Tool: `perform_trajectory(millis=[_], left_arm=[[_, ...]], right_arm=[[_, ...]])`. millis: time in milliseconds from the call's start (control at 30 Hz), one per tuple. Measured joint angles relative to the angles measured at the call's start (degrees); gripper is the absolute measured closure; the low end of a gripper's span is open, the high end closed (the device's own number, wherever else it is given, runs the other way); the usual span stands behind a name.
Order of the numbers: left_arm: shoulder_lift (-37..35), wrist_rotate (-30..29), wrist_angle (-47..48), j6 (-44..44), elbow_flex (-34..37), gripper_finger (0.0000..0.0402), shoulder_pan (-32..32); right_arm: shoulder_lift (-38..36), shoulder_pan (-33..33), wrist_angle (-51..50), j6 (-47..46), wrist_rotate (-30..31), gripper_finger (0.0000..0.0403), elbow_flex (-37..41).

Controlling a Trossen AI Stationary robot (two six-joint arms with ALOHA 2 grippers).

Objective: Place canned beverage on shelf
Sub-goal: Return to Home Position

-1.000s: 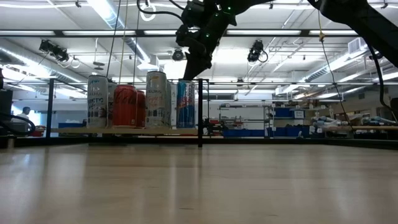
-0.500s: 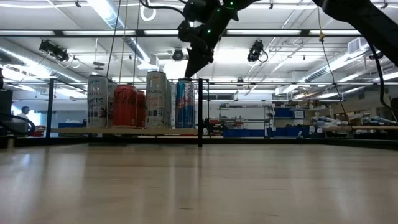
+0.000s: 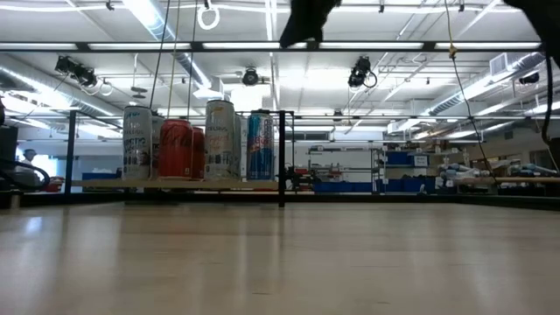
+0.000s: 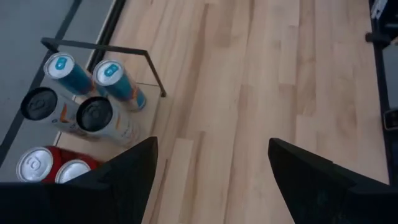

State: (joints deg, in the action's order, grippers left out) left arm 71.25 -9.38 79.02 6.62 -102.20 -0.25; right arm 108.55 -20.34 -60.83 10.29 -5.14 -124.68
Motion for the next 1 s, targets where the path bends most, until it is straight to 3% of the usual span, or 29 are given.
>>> perform_trajectory(millis=[267, 433, 567, 800, 1000], left_arm=[[-16.3, 0.0, -9.7, 2.7, 24.2, 0.0095, -3.5], [-26.1, 0.0, -19.4, 4.0, 36.3, 0.0095, -5.2], [-32.8, 0.0, -30.1, 3.7, 45.1, 0.0095, -6.8], [-42.1, 0.0, -43.6, 1.9, 62.2, 0.0095, -9.7], [-45.6, 0.1, -55.0, 1.6, 73.9, 0.0095, -11.7]], right_arm=[[-12.9, 2.5, 0.0, -1.3, -0.7, 0.0323, 2.0], [-22.8, 4.6, 5.3, -3.4, -0.1, 0.0323, 9.1], [-32.0, 8.0, 13.3, -4.3, 4.6, 0.0323, 21.4], [-48.2, 14.2, 29.8, -6.3, 13.6, 0.0323, 50.2], [-59.0, 17.1, 45.8, -8.6, 15.0, 0.0323, 71.7]])
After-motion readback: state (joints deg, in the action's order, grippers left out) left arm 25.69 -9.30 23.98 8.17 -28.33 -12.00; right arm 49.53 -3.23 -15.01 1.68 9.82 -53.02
